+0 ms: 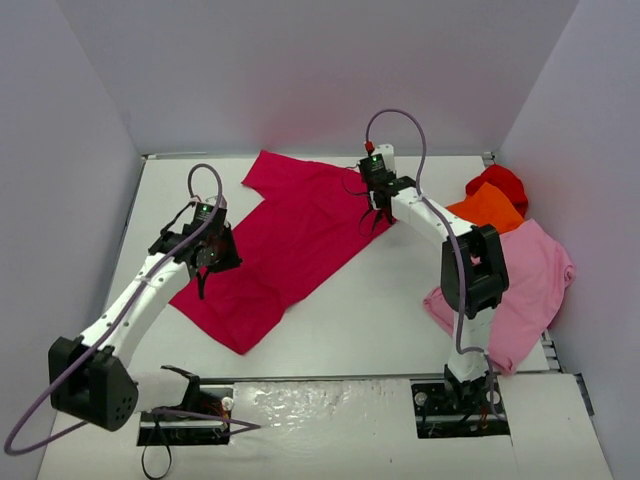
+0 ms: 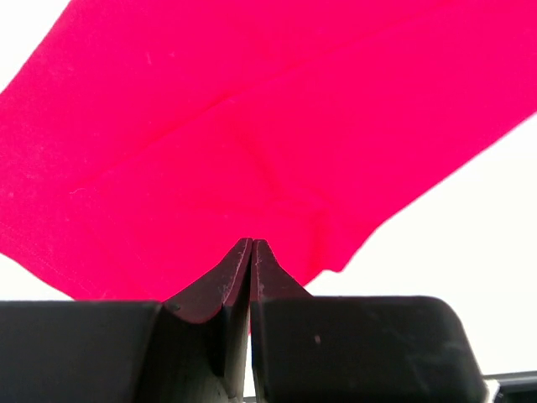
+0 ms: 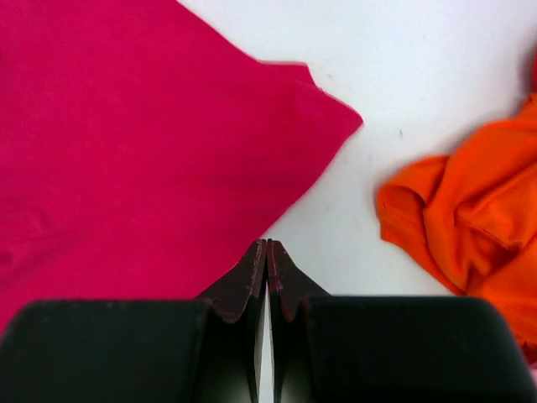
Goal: Fold and stack the t-shirts
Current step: Grap the side of the flattened tshirt furthest away from the robot with both arms
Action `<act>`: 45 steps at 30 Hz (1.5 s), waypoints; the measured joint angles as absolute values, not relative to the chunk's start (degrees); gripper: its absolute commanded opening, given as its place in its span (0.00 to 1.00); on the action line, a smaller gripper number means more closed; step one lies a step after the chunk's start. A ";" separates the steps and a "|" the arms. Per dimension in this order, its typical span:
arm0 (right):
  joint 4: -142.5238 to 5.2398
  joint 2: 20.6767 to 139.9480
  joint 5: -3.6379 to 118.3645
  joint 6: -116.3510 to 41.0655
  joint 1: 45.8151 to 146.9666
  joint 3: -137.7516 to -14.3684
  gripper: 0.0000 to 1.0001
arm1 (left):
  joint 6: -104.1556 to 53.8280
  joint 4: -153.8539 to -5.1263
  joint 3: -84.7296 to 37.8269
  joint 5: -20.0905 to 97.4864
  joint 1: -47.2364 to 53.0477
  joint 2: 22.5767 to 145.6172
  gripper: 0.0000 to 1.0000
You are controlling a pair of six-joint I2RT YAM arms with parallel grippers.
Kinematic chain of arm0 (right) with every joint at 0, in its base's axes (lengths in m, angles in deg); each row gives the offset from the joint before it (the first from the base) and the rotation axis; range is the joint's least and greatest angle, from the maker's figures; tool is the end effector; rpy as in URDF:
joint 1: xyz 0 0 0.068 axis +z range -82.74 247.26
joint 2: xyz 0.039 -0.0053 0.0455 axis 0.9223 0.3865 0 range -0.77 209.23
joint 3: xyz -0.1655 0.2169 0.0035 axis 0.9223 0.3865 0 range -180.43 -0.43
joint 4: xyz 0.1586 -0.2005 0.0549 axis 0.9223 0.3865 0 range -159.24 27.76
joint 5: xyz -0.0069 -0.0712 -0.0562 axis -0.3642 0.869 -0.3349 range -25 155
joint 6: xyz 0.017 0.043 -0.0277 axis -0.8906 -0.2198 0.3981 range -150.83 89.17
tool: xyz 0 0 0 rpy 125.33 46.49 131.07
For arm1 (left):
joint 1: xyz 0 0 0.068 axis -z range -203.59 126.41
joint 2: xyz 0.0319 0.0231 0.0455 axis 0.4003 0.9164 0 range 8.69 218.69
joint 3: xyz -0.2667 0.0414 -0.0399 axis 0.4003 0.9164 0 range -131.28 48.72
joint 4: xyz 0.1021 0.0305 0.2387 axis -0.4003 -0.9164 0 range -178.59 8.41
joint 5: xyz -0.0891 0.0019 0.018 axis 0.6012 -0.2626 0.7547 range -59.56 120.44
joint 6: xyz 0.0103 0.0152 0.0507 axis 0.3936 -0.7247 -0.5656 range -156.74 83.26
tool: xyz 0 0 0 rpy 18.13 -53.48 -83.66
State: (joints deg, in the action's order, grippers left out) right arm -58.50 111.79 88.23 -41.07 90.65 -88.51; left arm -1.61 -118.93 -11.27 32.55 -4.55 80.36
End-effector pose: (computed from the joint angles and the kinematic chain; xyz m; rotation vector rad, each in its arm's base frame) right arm 0.4245 0.1683 0.2490 -0.0184 2.1308 -0.0992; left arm 0.2462 -0.0864 0.2906 -0.3302 2.4594 -0.4631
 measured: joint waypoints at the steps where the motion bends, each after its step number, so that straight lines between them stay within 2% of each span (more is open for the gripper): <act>1: -59.03 113.60 87.57 -40.96 90.85 -91.39 0.00 | -1.60 -119.30 -11.22 32.61 -4.55 78.94 0.00; 8: -62.36 134.03 83.01 -38.93 89.74 -113.12 0.00 | -1.02 -120.64 -7.88 36.10 -4.61 71.62 0.00; 12: -61.16 143.99 79.93 -38.10 88.09 -120.98 0.00 | -1.00 -122.43 -6.87 37.93 -4.72 69.80 0.00; 15: -62.82 145.08 79.14 -37.22 87.29 -122.02 0.00 | -1.16 -123.44 -6.85 38.47 -4.84 69.00 0.00; 20: -66.95 139.33 81.23 -37.29 87.08 -111.06 0.00 | -1.82 -124.86 -6.89 39.19 -5.30 68.83 0.00; 26: -67.19 124.53 85.37 -40.76 87.30 -88.15 0.00 | -3.13 -125.96 -8.13 39.89 -5.35 68.85 0.00; 32: -62.30 111.13 86.83 -46.45 89.57 -71.00 0.00 | -5.15 -126.24 -9.48 39.81 -5.45 68.16 0.00; 39: -52.97 98.76 87.75 -52.87 101.48 -64.22 0.00 | -7.14 -126.87 -9.48 38.91 -5.64 67.13 0.00; 45: -45.40 90.98 87.71 -58.31 106.53 -59.79 0.00 | -7.87 -126.85 -9.48 37.48 -5.68 67.07 0.00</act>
State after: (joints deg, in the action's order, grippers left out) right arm -45.40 90.98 87.71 -58.31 106.53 -59.79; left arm -7.87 -126.85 -9.48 37.48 -5.68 67.07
